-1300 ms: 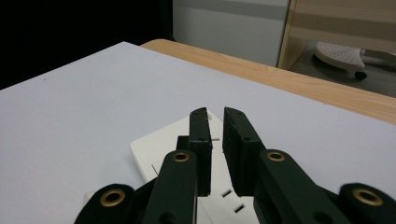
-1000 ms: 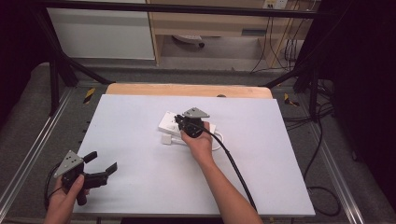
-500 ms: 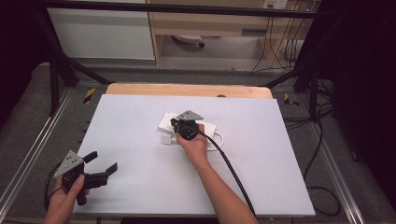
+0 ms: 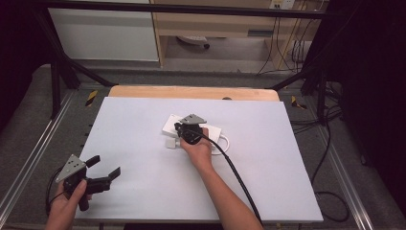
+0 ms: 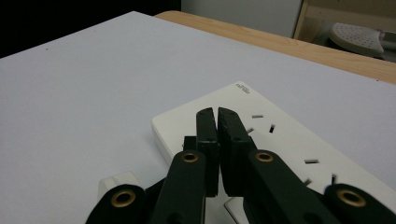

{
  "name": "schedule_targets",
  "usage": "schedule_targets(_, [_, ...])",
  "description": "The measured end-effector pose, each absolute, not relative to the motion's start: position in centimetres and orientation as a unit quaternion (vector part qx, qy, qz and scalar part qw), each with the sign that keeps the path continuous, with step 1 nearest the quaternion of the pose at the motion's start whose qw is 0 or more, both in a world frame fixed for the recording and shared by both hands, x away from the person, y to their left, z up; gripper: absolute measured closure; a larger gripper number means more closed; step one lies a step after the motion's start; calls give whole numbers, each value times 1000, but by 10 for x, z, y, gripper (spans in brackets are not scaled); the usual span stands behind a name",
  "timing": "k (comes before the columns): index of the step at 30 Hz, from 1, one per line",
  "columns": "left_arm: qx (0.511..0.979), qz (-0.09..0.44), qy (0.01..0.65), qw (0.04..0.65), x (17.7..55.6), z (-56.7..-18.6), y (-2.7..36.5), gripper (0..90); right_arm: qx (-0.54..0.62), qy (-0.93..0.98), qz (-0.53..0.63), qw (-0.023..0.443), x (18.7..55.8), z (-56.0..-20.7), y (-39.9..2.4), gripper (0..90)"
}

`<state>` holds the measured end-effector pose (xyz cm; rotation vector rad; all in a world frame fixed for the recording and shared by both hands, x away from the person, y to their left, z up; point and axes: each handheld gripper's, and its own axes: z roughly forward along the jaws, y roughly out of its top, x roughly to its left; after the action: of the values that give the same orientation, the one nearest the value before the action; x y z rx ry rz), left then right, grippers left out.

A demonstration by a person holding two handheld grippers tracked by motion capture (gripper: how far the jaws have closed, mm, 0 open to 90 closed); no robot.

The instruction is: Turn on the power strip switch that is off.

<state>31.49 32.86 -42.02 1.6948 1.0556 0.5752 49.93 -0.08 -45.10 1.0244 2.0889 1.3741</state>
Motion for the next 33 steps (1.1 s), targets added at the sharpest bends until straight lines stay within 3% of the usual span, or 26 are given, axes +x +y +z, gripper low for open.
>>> schedule_targets(33, [703,239,438,507,315,-420,328,51,371,765,473,230,497,-456,4,900])
